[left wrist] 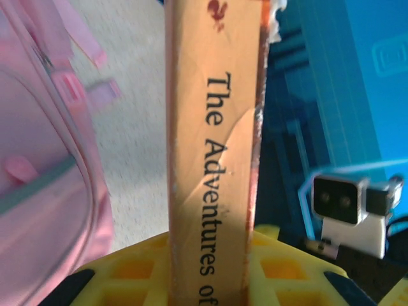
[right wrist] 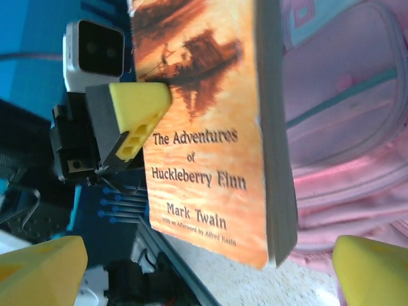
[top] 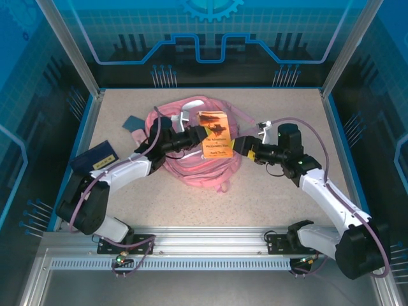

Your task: Pack the student bag

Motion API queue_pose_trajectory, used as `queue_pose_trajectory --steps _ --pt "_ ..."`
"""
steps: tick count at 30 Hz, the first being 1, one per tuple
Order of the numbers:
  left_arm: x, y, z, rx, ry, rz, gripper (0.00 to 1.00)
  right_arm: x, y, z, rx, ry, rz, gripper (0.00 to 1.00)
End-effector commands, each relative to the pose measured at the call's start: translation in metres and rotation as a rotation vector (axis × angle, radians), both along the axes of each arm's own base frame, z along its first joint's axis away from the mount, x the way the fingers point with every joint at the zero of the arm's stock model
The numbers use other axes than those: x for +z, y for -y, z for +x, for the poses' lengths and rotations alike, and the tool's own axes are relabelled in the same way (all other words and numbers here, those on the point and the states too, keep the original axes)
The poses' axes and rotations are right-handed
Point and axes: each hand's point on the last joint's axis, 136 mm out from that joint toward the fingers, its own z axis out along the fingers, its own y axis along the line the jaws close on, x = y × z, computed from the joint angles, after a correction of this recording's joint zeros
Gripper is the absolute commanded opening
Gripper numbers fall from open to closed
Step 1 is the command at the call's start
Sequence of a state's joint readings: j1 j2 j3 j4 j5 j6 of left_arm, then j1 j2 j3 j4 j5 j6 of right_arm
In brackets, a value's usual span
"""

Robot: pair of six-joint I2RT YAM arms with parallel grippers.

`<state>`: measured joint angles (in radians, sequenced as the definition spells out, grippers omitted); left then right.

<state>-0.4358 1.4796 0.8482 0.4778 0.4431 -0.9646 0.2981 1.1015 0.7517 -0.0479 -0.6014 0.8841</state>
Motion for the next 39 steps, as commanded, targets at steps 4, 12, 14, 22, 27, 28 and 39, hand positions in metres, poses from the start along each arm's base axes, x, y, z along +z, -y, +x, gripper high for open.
queue_pose_trajectory --steps 4,12,14,22,27,28,39 --pt "0.073 -0.036 0.018 0.245 0.194 -0.108 0.18 0.012 -0.01 0.028 -0.161 -0.083 0.25 1.0" --pt "0.088 -0.054 0.022 0.356 0.197 -0.25 0.17 0.049 -0.041 0.037 -0.177 -0.023 0.466 0.97" --pt "0.089 -0.054 0.022 0.359 0.193 -0.284 0.17 0.051 -0.048 0.04 -0.173 -0.03 0.49 0.97" --pt "0.098 -0.048 0.023 0.344 0.186 -0.355 0.17 0.058 -0.081 0.049 -0.114 -0.042 0.553 0.95" --pt "0.095 -0.043 0.022 0.333 0.175 -0.353 0.17 0.064 -0.095 0.058 -0.092 -0.024 0.595 0.87" --pt "0.094 -0.043 0.022 0.335 0.174 -0.352 0.17 0.065 -0.096 0.059 -0.088 -0.022 0.601 0.83" --pt "0.091 -0.049 0.019 0.362 0.183 -0.314 0.17 0.056 -0.095 0.055 -0.099 -0.001 0.591 0.52"
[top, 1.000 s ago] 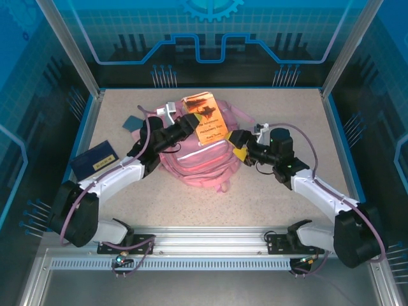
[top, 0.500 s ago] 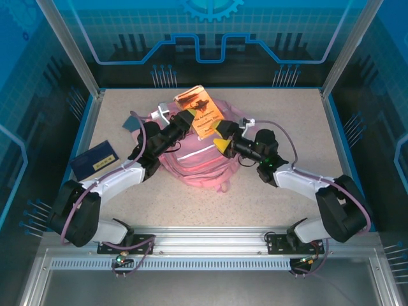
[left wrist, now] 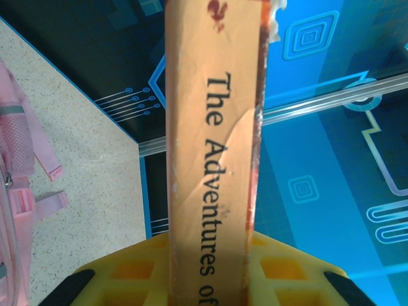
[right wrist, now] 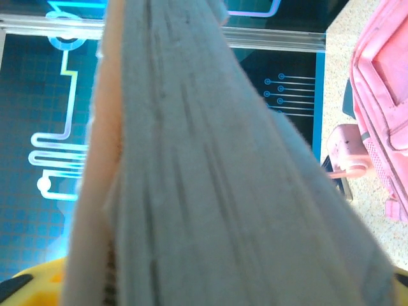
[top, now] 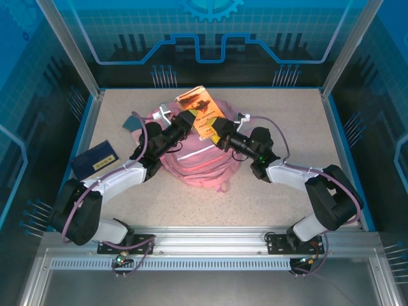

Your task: Pack the student bag

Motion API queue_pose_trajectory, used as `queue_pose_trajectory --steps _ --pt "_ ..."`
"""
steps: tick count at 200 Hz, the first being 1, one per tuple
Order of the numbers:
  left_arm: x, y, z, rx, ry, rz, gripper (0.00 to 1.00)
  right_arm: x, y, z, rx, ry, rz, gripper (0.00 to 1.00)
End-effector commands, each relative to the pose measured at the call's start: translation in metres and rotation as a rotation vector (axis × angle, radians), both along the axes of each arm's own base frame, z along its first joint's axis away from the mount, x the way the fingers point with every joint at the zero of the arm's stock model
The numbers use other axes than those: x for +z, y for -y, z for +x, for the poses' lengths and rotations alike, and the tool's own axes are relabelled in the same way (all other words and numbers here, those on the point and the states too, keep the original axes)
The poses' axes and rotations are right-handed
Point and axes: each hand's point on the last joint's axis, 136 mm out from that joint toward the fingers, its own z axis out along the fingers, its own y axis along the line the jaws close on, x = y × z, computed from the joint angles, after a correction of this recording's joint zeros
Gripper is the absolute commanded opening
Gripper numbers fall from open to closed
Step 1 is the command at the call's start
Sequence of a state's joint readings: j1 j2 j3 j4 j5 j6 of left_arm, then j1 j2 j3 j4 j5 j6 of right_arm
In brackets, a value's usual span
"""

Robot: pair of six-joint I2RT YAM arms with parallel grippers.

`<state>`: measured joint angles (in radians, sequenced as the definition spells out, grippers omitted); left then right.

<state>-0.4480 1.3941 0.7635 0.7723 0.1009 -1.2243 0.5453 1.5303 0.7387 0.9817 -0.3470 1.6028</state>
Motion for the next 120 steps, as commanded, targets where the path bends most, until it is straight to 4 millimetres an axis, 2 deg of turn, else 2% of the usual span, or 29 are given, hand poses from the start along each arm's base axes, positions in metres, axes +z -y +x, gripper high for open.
queue_pose_trajectory --steps 1,13,30,53,76,97,120 --pt "0.028 -0.006 -0.005 0.025 0.094 -0.018 0.17 0.013 0.0 -0.007 -0.009 0.065 0.018 0.5" --pt "0.024 -0.006 -0.005 0.025 0.086 -0.013 0.18 0.014 0.0 -0.008 -0.007 0.07 0.015 0.45" --pt "0.021 -0.006 -0.007 0.022 0.079 -0.009 0.18 0.016 0.0 -0.008 -0.001 0.078 0.015 0.31" --pt "0.018 -0.005 -0.01 0.005 0.071 0.011 0.25 0.017 0.0 -0.009 0.008 0.084 -0.001 0.17" --pt "0.008 -0.007 -0.017 -0.007 0.032 0.092 0.48 0.015 0.005 -0.008 0.007 0.097 -0.038 0.1" --pt "-0.011 -0.016 -0.028 0.0 -0.029 0.23 0.73 0.01 0.015 -0.01 0.002 0.111 -0.11 0.07" --pt "-0.032 -0.026 -0.044 -0.017 -0.083 0.414 0.88 0.003 0.029 -0.015 -0.001 0.139 -0.208 0.07"
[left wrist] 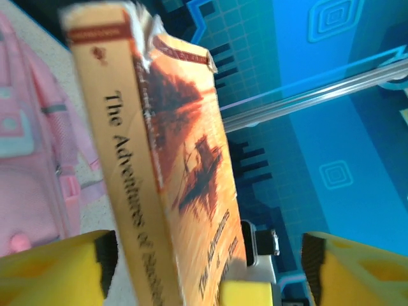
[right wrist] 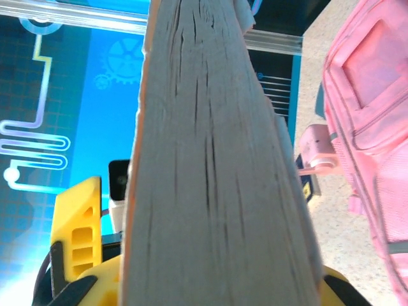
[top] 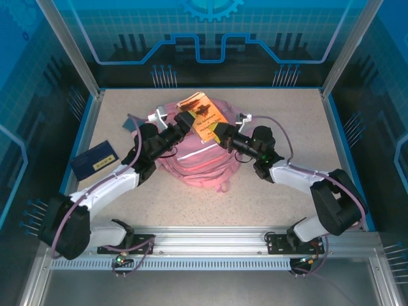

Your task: Pack the student bag

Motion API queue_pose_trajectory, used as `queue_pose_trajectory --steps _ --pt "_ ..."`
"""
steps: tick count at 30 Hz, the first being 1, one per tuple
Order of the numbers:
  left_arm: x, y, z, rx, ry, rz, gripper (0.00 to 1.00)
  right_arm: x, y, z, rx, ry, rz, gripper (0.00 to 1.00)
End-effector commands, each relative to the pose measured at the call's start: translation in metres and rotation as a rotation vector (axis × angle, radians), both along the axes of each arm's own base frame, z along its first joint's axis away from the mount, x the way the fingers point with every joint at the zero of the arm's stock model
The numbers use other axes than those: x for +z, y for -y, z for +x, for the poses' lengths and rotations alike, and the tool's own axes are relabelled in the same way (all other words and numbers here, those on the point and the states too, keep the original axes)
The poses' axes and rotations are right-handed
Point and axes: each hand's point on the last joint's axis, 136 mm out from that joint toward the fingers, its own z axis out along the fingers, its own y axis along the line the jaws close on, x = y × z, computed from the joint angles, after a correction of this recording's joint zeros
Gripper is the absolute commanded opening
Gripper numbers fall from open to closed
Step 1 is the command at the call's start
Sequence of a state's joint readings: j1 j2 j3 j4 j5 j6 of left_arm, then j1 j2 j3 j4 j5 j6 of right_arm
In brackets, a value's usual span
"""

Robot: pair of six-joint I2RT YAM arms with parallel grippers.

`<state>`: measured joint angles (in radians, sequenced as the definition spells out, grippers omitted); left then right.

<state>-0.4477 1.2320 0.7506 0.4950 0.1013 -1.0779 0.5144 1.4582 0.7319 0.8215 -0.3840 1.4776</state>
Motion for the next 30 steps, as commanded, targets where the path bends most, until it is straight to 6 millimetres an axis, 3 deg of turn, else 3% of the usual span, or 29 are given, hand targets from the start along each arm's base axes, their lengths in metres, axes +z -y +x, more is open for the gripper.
queue_pose_trajectory --steps 1,6,12,19,24,30 --pt "-0.027 -0.013 -0.018 -0.016 -0.06 0.25 0.88 0.012 0.017 -0.011 0.005 0.116 -0.094 0.07" --pt "-0.056 -0.024 -0.038 -0.081 -0.132 0.49 0.95 -0.003 0.044 -0.023 -0.011 0.127 -0.281 0.07" --pt "-0.078 -0.026 -0.057 -0.208 -0.14 0.727 0.99 -0.011 0.086 -0.041 -0.063 0.164 -0.484 0.07" --pt "-0.111 -0.003 -0.076 -0.389 -0.126 1.025 0.99 -0.016 0.129 -0.062 -0.129 0.169 -0.69 0.07" --pt "-0.128 0.017 -0.073 -0.477 -0.133 1.251 0.99 -0.018 0.157 -0.069 -0.187 0.141 -0.764 0.07" --pt "-0.15 0.038 -0.065 -0.561 -0.156 1.459 0.97 -0.026 0.175 -0.073 -0.235 0.097 -0.792 0.07"
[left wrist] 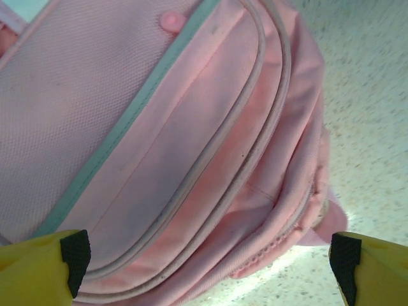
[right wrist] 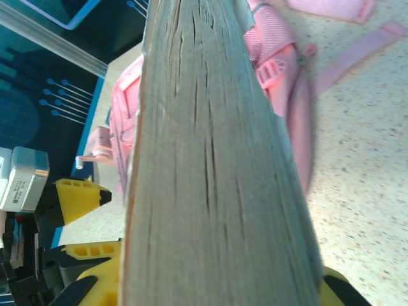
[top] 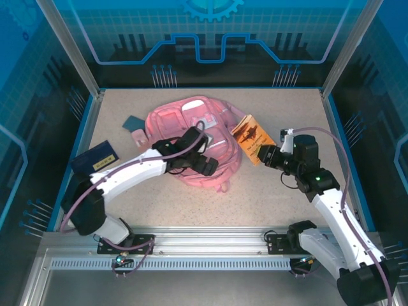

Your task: Pack the student bag

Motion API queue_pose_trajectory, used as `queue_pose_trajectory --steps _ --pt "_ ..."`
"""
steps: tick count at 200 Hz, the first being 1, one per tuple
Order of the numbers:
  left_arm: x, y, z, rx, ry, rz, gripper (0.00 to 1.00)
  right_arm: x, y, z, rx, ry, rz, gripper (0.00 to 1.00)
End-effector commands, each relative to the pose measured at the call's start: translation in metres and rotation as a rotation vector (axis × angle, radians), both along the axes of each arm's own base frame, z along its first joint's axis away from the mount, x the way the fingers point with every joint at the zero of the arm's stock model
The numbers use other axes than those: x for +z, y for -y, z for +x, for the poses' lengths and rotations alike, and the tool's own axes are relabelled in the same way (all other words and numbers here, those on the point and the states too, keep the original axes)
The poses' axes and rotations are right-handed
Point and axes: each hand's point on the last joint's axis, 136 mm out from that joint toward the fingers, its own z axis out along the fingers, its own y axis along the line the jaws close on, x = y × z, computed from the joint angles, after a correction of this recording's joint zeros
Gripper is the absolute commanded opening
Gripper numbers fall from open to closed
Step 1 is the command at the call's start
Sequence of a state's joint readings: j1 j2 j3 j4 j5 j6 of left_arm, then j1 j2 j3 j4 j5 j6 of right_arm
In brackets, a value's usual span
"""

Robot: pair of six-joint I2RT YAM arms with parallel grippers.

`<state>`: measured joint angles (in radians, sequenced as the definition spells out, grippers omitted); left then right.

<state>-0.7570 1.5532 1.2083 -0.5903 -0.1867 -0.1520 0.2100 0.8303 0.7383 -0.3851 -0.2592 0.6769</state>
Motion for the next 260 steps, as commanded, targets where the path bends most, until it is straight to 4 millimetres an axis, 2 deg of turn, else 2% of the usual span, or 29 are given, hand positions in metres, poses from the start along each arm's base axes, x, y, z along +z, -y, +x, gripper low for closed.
queue_pose_trajectory --steps 1,37,59,68,92,141,189,221,241,260 --pt "-0.011 -0.008 0.003 -0.055 0.003 0.211 0.96 0.013 0.01 -0.001 -0.018 0.043 -0.029 0.07" --pt "-0.033 -0.011 0.015 -0.045 -0.032 0.385 0.87 0.005 0.014 -0.002 -0.033 0.029 -0.022 0.06" --pt "-0.046 -0.012 0.023 -0.052 -0.044 0.458 0.61 0.003 0.012 -0.003 -0.022 0.025 -0.011 0.06" --pt "-0.049 -0.013 0.028 -0.051 -0.044 0.493 0.54 0.002 0.012 -0.003 -0.019 0.023 -0.01 0.06" --pt "-0.056 -0.013 0.038 -0.051 -0.048 0.563 0.53 0.001 0.01 -0.002 -0.01 0.018 0.002 0.06" --pt "-0.059 -0.008 0.045 -0.066 -0.034 0.578 0.51 -0.002 0.008 0.0 -0.009 0.008 0.031 0.06" --pt "-0.058 -0.009 0.046 -0.068 -0.03 0.583 0.31 -0.002 0.008 0.0 -0.014 0.003 0.032 0.06" --pt "-0.045 -0.008 0.049 -0.049 0.005 0.56 0.14 0.0 0.011 -0.002 -0.028 0.002 0.02 0.06" --pt "-0.022 -0.011 0.057 -0.004 0.095 0.531 0.09 -0.001 0.015 -0.005 -0.04 -0.007 -0.001 0.06" --pt "0.009 -0.015 0.066 0.054 0.22 0.482 0.06 -0.007 0.019 -0.011 -0.04 -0.04 -0.04 0.06"
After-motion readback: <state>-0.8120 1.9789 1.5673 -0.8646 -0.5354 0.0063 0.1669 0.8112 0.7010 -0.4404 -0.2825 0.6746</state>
